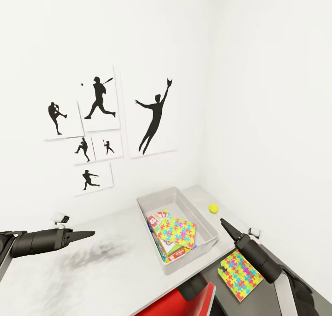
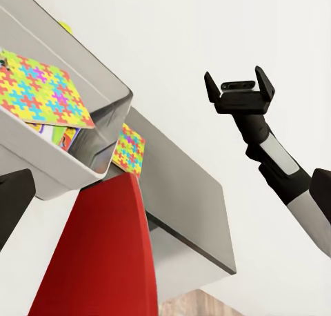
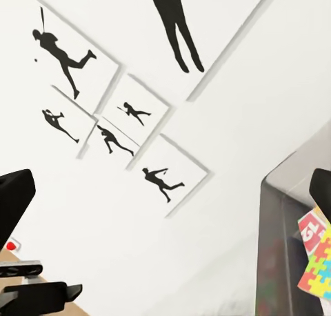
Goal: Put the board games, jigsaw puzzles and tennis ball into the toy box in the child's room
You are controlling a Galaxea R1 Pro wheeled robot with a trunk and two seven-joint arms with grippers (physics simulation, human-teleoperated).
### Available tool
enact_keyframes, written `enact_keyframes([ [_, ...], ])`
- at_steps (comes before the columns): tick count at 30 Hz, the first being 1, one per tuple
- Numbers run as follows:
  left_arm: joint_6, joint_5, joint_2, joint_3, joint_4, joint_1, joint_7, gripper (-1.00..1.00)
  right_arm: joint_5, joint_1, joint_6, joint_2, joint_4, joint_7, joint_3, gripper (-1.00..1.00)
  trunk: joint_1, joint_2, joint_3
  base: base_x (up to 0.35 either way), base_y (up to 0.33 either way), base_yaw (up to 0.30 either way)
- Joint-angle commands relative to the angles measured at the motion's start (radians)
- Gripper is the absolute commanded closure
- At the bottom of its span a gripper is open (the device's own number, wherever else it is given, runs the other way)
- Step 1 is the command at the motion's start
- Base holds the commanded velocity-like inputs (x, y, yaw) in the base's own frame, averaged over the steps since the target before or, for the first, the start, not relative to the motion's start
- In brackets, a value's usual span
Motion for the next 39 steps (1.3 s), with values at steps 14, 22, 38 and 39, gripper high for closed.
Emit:
enact_keyframes([
  [14, 0.011, -0.002, 0.000, 0.000, 0.002, 0.000, -0.004, -1.00, -0.005, -0.001, -0.001, -0.006, 0.005, -0.005, 0.029, -1.00, 0.000, -0.001, 0.000, 0.000, 0.000, 0.000],
  [22, 0.003, -0.001, 0.000, 0.000, 0.003, 0.000, -0.004, -1.00, -0.004, -0.001, -0.006, -0.001, 0.006, -0.009, 0.033, -1.00, 0.000, -0.001, 0.000, 0.000, 0.000, 0.000],
  [38, -0.015, 0.000, 0.000, -0.001, 0.003, 0.000, -0.004, -1.00, -0.015, -0.001, 0.001, -0.007, 0.003, -0.007, 0.029, -1.00, 0.000, -0.001, 0.010, 0.000, 0.000, -0.103],
  [39, -0.015, 0.000, 0.000, -0.001, 0.003, 0.000, -0.004, -1.00, -0.016, -0.001, 0.002, -0.006, 0.002, -0.007, 0.029, -1.00, 0.000, -0.001, 0.011, 0.000, 0.000, -0.197],
])
